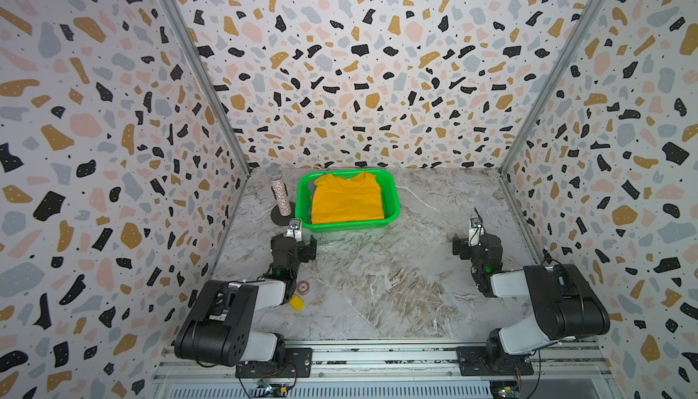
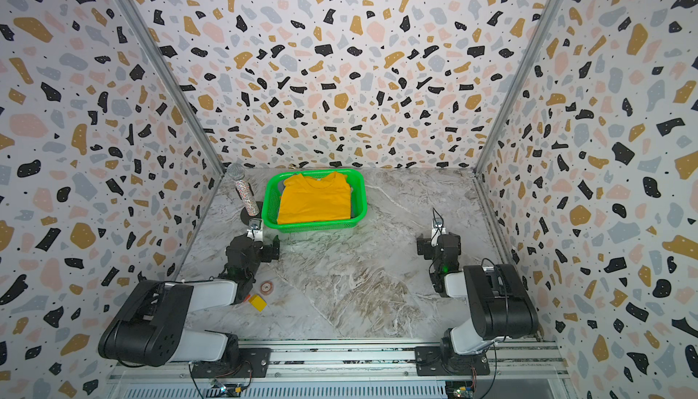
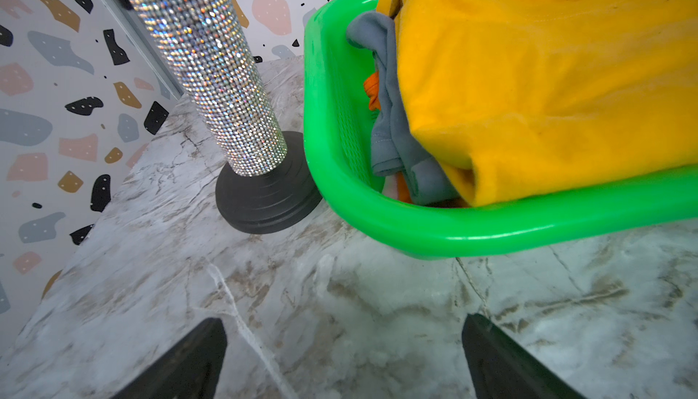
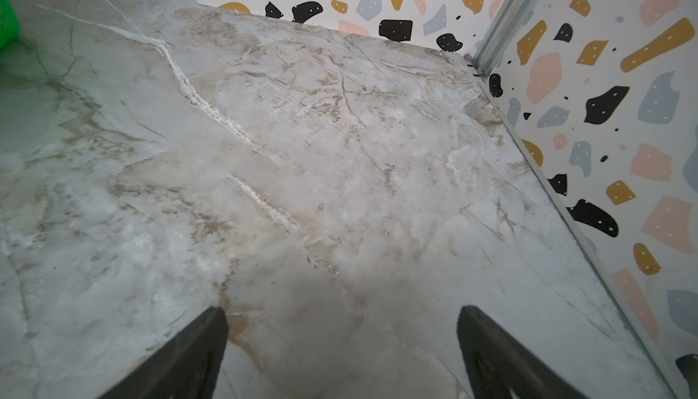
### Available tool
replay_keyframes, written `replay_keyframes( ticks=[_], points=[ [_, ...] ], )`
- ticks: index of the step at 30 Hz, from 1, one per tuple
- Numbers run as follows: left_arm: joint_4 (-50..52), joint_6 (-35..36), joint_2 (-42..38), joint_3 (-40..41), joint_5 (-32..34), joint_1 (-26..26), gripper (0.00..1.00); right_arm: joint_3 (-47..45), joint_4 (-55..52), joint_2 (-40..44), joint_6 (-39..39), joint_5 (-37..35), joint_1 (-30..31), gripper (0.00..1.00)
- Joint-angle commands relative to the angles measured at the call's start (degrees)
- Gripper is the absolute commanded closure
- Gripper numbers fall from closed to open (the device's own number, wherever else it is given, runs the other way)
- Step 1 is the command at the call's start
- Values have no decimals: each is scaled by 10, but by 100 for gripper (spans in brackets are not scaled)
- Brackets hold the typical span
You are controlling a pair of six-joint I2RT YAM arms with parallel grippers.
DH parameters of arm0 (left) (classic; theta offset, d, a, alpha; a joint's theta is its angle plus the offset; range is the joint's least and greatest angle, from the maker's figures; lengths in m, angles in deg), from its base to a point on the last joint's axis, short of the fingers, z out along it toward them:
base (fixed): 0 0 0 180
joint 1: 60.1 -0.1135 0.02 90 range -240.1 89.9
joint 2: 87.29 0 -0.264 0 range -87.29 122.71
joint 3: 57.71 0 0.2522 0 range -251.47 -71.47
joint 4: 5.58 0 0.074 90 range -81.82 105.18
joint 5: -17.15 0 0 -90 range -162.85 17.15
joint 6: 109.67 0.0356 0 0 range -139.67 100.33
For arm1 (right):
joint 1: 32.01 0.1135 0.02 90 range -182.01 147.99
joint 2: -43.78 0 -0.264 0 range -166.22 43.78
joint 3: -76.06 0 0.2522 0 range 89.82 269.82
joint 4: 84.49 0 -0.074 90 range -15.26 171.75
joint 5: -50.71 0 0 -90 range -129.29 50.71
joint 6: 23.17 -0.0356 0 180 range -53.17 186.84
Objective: Put the folded t-shirts into the basket
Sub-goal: Reset both arms
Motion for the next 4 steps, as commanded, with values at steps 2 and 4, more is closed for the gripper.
replay_keyframes(
  ticks=[2, 4],
  points=[
    [-15, -4, 3, -15, 4, -4, 0, 15, -1, 5, -5, 3, -3, 0],
    [-10, -4, 2, -17, 3, -4, 0, 15, -2, 5, -5, 3, -3, 0]
  ],
)
